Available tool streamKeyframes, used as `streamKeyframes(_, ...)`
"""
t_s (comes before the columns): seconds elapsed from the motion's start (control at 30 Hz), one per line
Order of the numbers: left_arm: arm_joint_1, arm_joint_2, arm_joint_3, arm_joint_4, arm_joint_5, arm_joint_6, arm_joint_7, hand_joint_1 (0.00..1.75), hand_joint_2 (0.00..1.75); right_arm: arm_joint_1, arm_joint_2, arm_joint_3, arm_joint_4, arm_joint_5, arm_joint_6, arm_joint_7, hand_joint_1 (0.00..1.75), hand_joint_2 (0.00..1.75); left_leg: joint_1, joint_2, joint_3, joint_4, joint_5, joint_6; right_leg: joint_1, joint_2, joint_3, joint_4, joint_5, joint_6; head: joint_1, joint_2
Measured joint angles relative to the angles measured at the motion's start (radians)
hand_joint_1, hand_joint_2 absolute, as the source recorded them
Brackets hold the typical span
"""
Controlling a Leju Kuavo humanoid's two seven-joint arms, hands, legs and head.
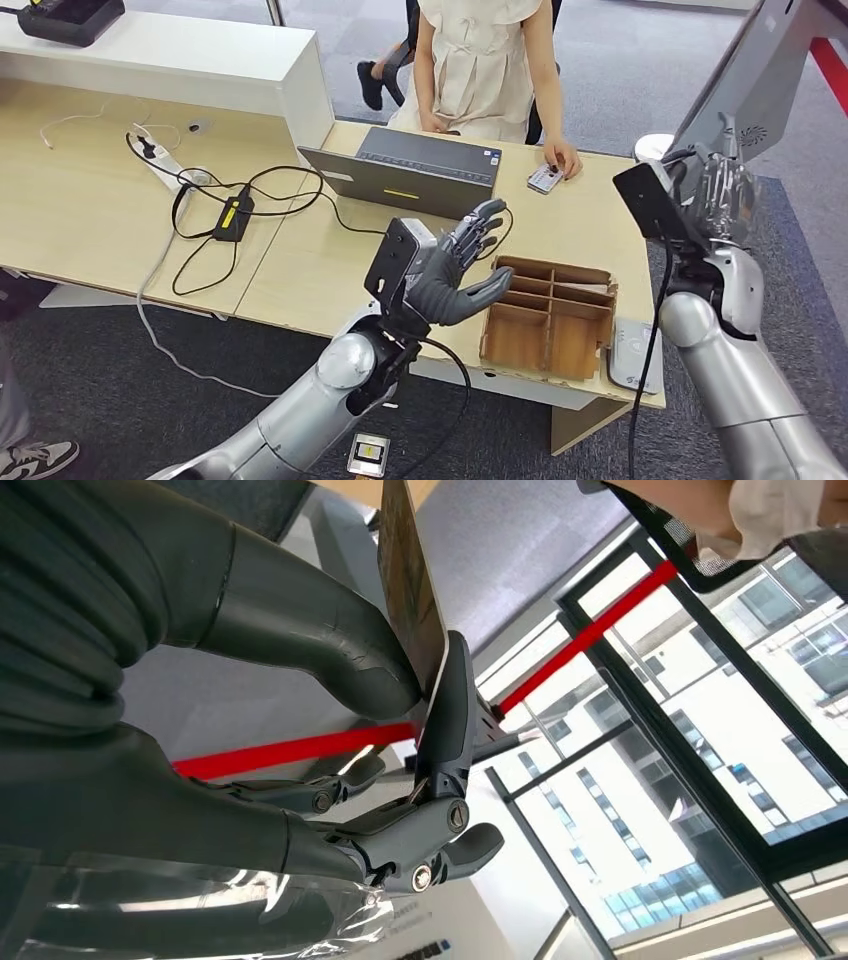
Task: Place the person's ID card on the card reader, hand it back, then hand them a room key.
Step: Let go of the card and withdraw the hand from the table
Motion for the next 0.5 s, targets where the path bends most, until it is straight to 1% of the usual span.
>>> streamKeyframes(0.13,-0.009,-0.01,-0.012,0.017,0.011,-0.005,-0.008,0.0,1.75,-0.088,0.025,0.009,0.074,0.001,0.006,-0.021,1.75,1.75,0.0,0.0,0.0,0.0,0.0,0.0,0.0,0.0,0.0,0.0,0.0,0.0,0.0,0.0)
streamKeyframes(0.3,-0.02,-0.025,-0.022,0.037,0.025,-0.002,-0.019,0.0,1.75,-0.203,0.073,0.026,0.179,0.006,0.023,-0.05,1.75,1.75,0.0,0.0,0.0,0.0,0.0,0.0,0.0,0.0,0.0,0.001,0.0,0.0,0.0,0.0)
streamKeyframes(0.5,-0.03,-0.033,-0.029,0.056,0.037,0.003,-0.027,0.0,1.75,-0.284,0.146,0.056,0.298,-0.012,0.056,-0.061,1.75,1.75,0.0,0.0,0.0,0.0,0.0,0.0,0.0,0.0,0.0,0.001,0.0,0.0,0.0,0.0)
